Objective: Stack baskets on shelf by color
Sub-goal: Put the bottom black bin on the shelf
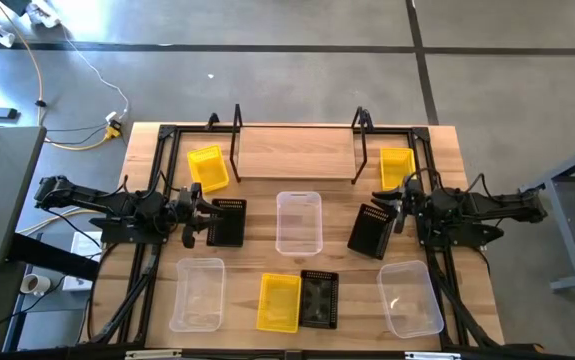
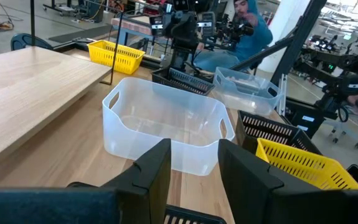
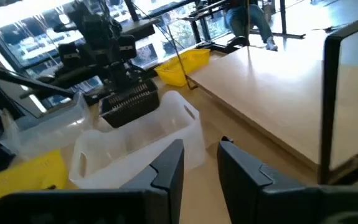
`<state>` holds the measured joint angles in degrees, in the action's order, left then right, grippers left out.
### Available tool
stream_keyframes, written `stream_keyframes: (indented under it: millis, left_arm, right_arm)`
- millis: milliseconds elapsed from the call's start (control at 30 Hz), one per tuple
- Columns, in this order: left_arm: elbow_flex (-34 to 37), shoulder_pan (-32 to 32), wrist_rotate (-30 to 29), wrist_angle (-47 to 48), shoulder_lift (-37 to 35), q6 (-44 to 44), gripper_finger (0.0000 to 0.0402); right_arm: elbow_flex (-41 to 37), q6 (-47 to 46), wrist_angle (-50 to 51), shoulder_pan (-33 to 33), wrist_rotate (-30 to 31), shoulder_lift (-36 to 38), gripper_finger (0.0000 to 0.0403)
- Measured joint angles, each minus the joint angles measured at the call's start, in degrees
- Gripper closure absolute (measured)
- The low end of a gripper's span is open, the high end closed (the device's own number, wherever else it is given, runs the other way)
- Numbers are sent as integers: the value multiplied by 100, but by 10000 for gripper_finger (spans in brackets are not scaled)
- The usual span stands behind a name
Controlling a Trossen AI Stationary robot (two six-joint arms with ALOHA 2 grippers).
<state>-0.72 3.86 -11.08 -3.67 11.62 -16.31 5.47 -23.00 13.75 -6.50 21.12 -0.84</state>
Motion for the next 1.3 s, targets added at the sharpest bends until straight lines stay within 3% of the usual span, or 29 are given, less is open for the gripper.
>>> stream_keyframes:
  millis: [200,400,500,767,933,1133,1300]
  left_arm:
    - [1,0,-1,-1,0,1,277]
    - [1,-9,-141,-1,-1,1,277]
    - [1,-11,-333,-1,0,1,277]
    - [1,-9,-354,-1,-1,118,277]
    - [1,-9,-351,-1,-1,150,277]
    - [1,-9,-351,-1,0,152,277]
    - [1,-9,-502,-1,0,152,277]
  right_arm:
    - [-2,-447,-1232,-2,-7,0,318]
    - [-2,-273,-2970,-2,109,0,318]
    - [90,-263,-3358,-2,268,0,318]
    - [1180,-258,-2873,-2,70,-669,318]
    - [2149,-635,-1757,-2,-190,-1689,318]
    - [3236,-1340,-481,-11,-983,-3121,318]
    - [3951,-1454,36,-420,-1241,-4241,318]
